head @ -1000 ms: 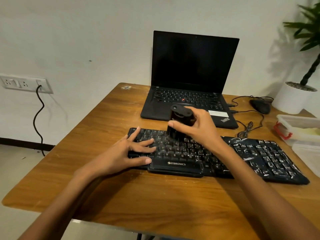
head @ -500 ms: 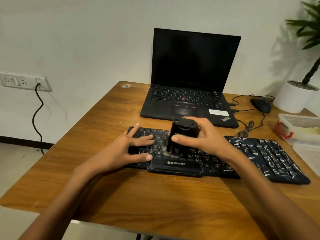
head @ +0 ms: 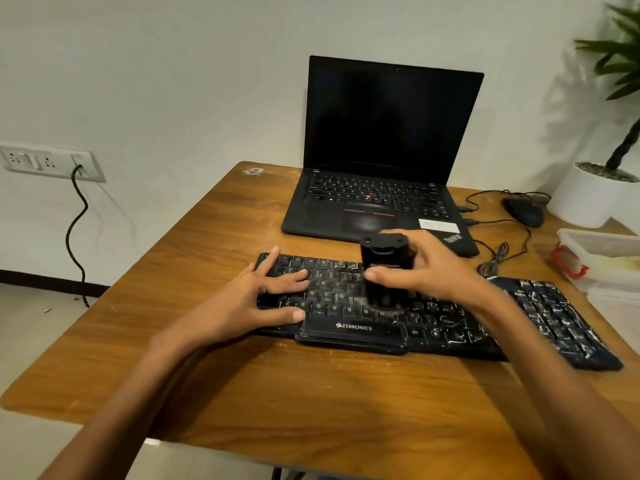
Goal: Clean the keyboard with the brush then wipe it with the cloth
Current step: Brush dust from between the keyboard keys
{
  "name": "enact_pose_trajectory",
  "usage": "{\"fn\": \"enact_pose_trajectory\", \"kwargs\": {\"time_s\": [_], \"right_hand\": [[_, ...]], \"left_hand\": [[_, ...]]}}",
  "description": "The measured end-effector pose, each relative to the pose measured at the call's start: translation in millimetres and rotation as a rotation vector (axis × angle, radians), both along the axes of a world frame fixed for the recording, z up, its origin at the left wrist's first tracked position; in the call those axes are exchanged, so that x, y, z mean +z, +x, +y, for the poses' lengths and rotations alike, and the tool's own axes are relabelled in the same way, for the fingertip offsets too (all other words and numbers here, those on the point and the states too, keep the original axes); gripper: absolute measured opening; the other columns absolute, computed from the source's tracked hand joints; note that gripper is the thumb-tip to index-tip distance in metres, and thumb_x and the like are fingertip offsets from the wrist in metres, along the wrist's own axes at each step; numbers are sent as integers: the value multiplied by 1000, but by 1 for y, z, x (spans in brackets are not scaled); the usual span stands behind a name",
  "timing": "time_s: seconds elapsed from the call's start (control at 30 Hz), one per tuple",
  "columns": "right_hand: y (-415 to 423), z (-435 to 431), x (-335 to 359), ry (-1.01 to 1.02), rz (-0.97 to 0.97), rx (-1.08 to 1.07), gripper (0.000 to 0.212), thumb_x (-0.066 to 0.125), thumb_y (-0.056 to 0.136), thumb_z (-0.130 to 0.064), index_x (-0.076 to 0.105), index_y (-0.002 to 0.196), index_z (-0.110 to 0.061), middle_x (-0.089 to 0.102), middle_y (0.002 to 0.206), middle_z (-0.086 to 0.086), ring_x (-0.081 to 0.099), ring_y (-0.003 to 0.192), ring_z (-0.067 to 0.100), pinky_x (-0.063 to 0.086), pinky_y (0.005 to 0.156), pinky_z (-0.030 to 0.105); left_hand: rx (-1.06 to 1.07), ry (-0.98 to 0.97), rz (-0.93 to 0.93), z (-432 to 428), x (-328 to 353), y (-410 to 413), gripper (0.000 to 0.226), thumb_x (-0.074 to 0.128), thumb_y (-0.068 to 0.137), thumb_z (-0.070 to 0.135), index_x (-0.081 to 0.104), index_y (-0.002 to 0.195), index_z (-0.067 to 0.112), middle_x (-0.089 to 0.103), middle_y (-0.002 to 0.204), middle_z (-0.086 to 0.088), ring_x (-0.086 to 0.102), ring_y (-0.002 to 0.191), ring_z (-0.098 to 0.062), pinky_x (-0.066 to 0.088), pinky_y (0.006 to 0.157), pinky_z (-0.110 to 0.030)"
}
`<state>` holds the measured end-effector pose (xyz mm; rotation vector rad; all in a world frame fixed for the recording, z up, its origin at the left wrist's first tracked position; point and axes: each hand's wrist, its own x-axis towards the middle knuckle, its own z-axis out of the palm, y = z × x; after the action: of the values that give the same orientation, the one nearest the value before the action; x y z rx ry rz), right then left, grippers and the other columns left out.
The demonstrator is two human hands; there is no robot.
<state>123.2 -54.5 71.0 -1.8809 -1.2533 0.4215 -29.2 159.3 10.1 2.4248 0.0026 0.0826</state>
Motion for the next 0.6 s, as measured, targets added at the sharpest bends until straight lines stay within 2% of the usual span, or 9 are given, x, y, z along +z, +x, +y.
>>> {"fn": "enact_pose_trajectory", "kwargs": {"time_s": [0.1,0.23,0.3,0.4,0.5,0.6], "right_hand": [[7,-8,8,-21,-55,3,22,69,70,-35,61,88,-25,66,83,-6,63,80,6,50,71,19],[-17,21,3,91,1,125,18,70,74,-26,61,89,-26,66,82,-10,63,81,5,50,72,19],[-17,21,-6,97,12,116,18,70,75,-23,60,90,-26,65,83,-9,63,81,5,50,73,19],[-2,-7,-5,62,62,36,28,75,69,-31,59,92,-28,67,84,-11,63,81,3,50,69,16],[11,-30,2,66,67,-6,23,75,68,-27,60,85,-25,67,74,-21,62,73,-3,45,63,7],[9,-19,8,134,62,17,27,76,67,-32,62,89,-24,68,82,-14,63,78,1,48,67,11]], "left_hand": [[11,-13,19,-2,2,1,52,53,66,64,41,115,55,26,123,47,-14,128,20,-5,114,-31],[8,1,12,-2,2,0,54,52,66,66,42,118,54,26,122,49,-15,126,21,-4,113,-30],[-1,-6,10,-1,2,0,53,52,67,65,43,118,54,26,119,52,-15,125,23,-5,112,-28],[6,-14,10,-1,1,-1,53,53,67,62,43,118,53,27,123,48,-14,126,22,-4,112,-28],[5,28,20,-6,9,-1,53,55,69,59,40,119,52,15,123,47,-20,126,18,-4,112,-27],[77,101,81,-17,22,5,53,51,71,58,35,121,51,-4,130,35,-18,131,0,1,113,-35]]}}
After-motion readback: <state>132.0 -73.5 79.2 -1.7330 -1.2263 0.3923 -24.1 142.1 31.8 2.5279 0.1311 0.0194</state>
